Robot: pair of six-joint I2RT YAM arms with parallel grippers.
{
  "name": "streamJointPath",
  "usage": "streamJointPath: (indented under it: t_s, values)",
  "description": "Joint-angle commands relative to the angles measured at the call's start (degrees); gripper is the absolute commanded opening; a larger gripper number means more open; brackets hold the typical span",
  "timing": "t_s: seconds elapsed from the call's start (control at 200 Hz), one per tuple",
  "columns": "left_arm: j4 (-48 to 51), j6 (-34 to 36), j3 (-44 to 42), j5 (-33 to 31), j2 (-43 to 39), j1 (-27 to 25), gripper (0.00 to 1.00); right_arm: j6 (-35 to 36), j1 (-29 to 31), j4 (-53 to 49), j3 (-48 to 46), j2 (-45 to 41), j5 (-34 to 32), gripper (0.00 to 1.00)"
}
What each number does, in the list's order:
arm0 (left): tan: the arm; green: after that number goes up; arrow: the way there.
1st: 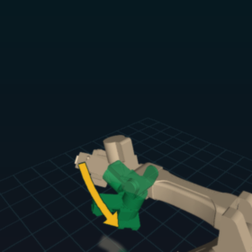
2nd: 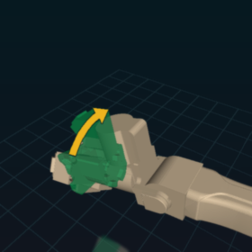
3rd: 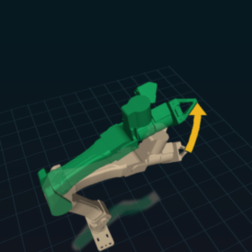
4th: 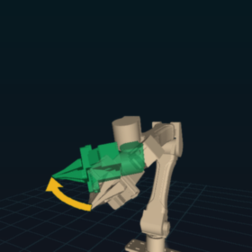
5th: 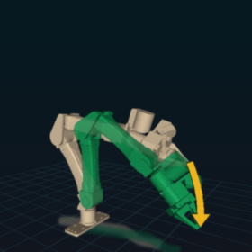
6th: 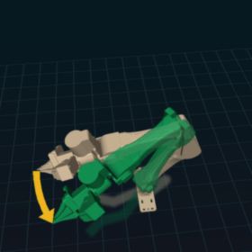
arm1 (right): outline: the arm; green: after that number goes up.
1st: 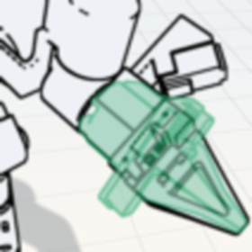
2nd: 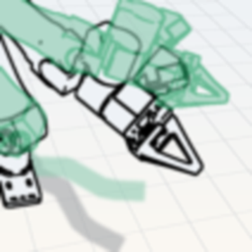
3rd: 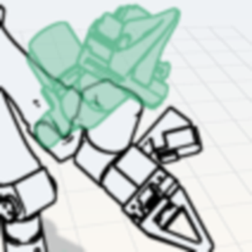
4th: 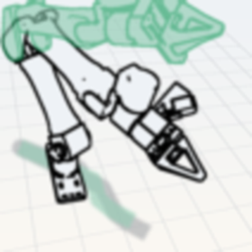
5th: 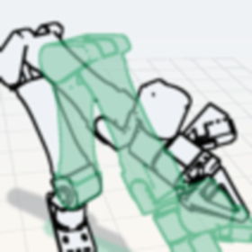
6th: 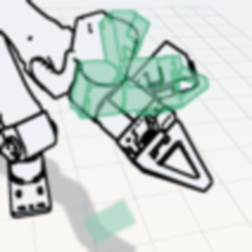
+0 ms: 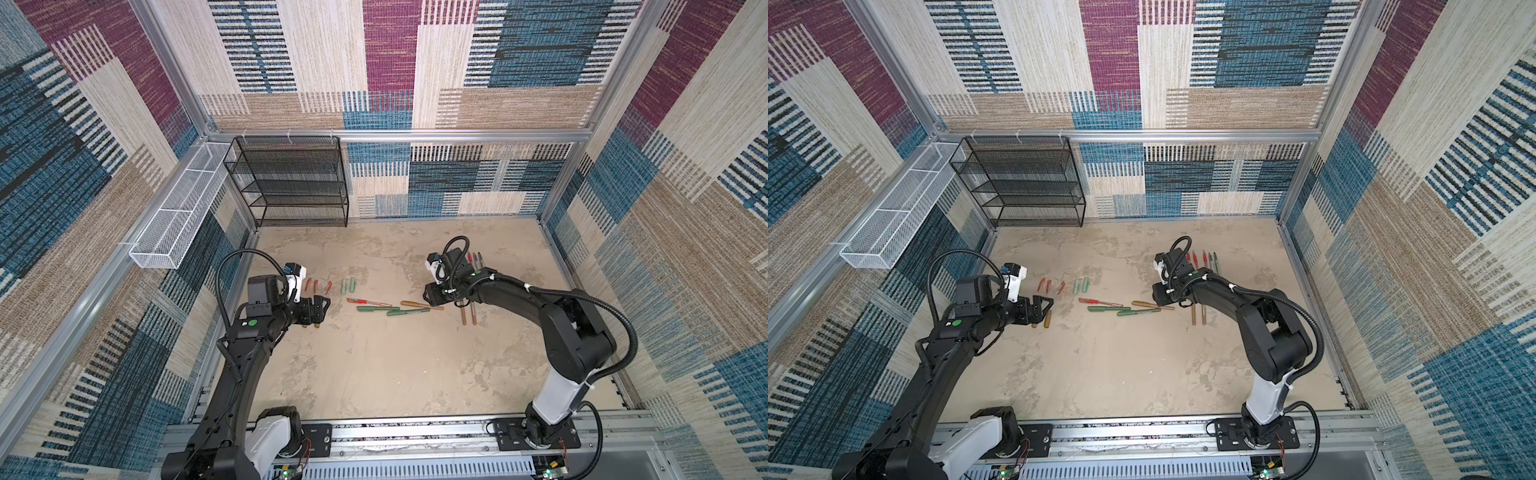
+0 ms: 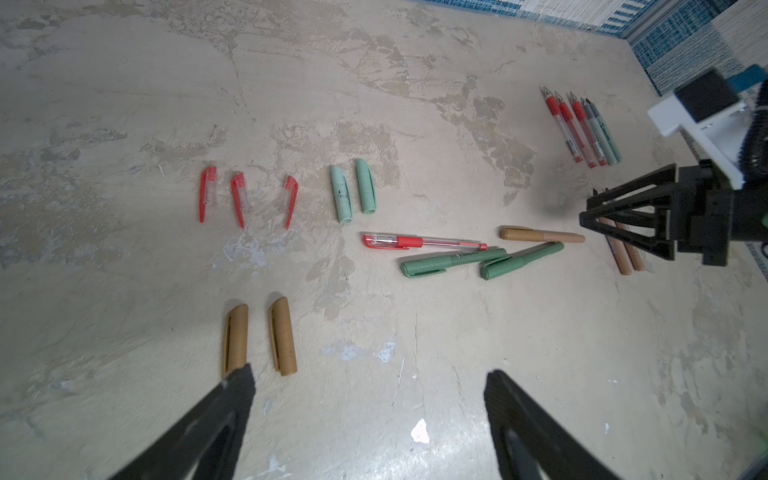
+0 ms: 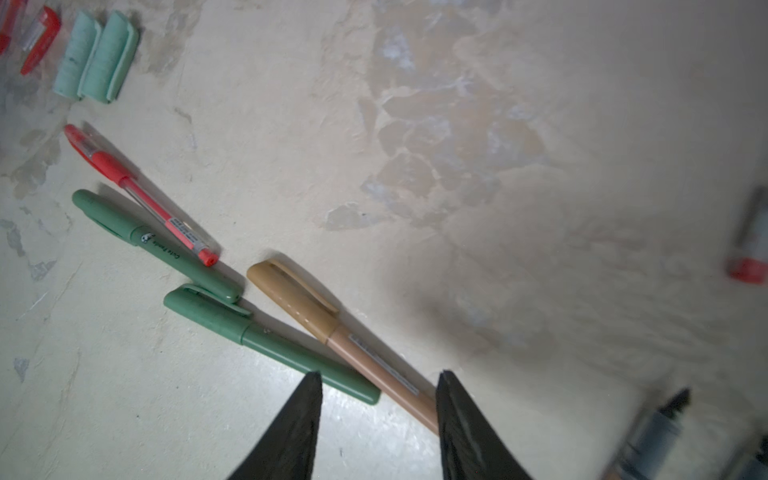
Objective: Open the pen caps
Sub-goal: 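Move the right gripper to the pile and grasp another capped tan pen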
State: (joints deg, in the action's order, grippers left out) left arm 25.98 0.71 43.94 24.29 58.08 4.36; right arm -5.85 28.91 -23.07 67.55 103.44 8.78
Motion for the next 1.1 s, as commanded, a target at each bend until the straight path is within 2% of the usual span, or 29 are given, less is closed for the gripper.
streamJointPath:
  t_s: [0.0,0.18,0.401,0.481,0.631,1.092]
  values:
    - [-1.06,-0.45,-0.09,0.45,-0.4,0.12,0.91,4.32,1.36,-1.91,2.15,2.59,1.01,0.51]
    - [-0.5,-0.36,0.27,0.24,0.09,0.3,0.9,5.01,2.62,-3.13,4.7,5.79,0.29,0.56]
    - [-0.67,-0.35,0.34,0.4,0.62,0.47,0.91,6.08,2.82,-4.53,7.24,9.74,-2.27,0.55]
    - [-1.69,-0.29,-0.24,0.3,0.32,0.47,0.9,6.35,2.82,-3.59,6.87,10.02,-3.04,0.53]
    - [-0.59,-0.26,0.38,0.32,0.68,0.62,0.91,5.82,2.65,-5.93,9.18,12.5,-6.28,0.41]
    - [-0.97,-0.4,0.14,0.85,0.61,0.67,0.91,4.54,1.33,-4.16,0.17,7.38,-5.8,0.39]
